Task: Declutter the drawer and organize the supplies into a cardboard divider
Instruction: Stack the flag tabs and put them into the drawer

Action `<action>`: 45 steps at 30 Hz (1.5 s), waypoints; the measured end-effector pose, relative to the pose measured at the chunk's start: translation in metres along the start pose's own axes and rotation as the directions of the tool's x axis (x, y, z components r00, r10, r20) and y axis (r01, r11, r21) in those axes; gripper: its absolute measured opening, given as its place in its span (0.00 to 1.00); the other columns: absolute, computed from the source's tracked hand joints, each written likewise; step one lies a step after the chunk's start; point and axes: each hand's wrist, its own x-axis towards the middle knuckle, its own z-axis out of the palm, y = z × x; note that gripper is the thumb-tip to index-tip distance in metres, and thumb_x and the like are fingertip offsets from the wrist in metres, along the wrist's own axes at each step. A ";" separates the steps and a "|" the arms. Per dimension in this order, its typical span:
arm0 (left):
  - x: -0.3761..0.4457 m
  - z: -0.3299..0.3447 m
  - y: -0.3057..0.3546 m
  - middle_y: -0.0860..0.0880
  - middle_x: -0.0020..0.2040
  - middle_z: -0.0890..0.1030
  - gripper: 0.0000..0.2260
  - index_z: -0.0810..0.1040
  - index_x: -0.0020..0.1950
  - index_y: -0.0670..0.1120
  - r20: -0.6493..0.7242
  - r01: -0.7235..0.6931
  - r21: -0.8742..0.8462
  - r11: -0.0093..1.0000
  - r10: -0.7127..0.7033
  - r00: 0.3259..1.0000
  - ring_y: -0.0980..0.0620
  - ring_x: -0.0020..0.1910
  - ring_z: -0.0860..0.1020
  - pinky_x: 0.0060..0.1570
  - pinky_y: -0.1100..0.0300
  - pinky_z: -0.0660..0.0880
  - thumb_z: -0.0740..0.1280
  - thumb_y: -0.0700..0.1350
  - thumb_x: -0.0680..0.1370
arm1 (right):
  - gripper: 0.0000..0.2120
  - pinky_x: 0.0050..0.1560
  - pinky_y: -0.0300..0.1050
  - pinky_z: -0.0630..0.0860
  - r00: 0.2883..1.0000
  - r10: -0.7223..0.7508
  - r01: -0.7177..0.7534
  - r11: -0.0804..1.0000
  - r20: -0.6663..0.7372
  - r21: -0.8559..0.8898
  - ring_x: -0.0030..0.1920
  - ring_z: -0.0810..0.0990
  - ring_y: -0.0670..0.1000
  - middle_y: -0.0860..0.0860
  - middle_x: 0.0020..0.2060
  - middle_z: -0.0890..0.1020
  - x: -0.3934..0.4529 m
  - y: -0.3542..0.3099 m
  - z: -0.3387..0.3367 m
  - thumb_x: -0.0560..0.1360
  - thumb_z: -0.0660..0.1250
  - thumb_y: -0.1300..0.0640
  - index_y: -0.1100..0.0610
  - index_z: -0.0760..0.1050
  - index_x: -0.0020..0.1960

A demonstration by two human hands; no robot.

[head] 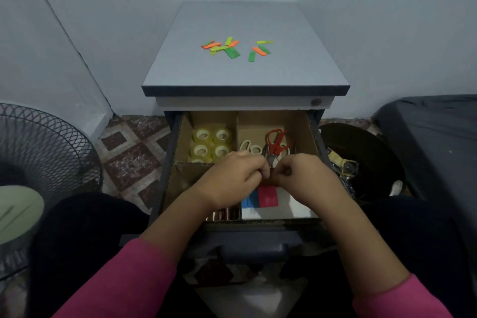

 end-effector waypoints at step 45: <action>0.166 -0.123 -0.063 0.50 0.52 0.82 0.13 0.84 0.46 0.46 -0.554 0.224 -0.326 0.918 -0.378 0.742 0.53 0.59 0.74 0.51 0.63 0.68 0.61 0.35 0.75 | 0.11 0.40 0.42 0.71 0.874 -0.022 0.155 0.960 -0.486 0.234 0.45 0.76 0.50 0.48 0.46 0.80 0.193 -0.047 -0.080 0.74 0.62 0.53 0.50 0.82 0.49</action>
